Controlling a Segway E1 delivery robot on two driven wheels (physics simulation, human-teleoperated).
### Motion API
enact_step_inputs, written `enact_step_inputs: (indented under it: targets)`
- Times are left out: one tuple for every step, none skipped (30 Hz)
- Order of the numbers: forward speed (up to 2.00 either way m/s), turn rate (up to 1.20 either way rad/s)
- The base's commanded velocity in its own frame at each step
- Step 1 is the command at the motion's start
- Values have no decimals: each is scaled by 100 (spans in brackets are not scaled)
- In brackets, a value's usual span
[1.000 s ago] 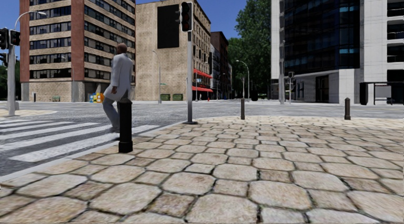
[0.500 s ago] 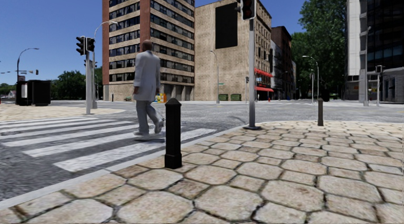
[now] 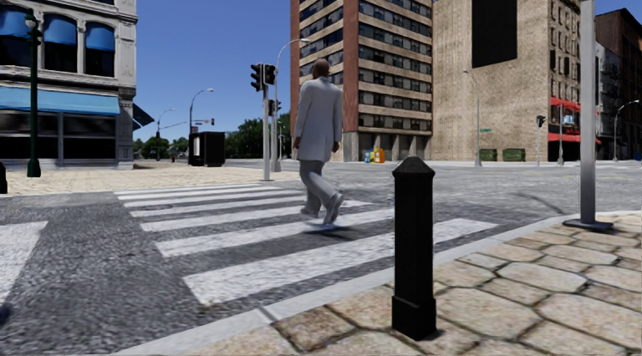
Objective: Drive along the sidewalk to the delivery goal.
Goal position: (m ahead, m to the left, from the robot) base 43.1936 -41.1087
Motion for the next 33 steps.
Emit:
enact_step_inputs:
  targets:
    - [166,81]
    - [166,79]
    - [166,71]
    - [166,68]
    - [166,68]
    - [166,68]
    - [166,68]
    - [166,66]
    - [166,20]
    - [166,20]
    - [166,0]
    - [166,0]
    - [166,0]
    - [166,0]
    - [166,0]
    - [166,0]
    - [166,0]
    - [166,0]
    - [166,0]
    - [166,0]
    - [166,0]
    - [166,0]
    - [166,0]
    - [166,0]
    - [166,0]
    - [166,0]
    - [166,0]
    - [166,0]
    - [166,0]
    - [166,0]
    - [166,0]
    - [166,0]
    - [166,0]
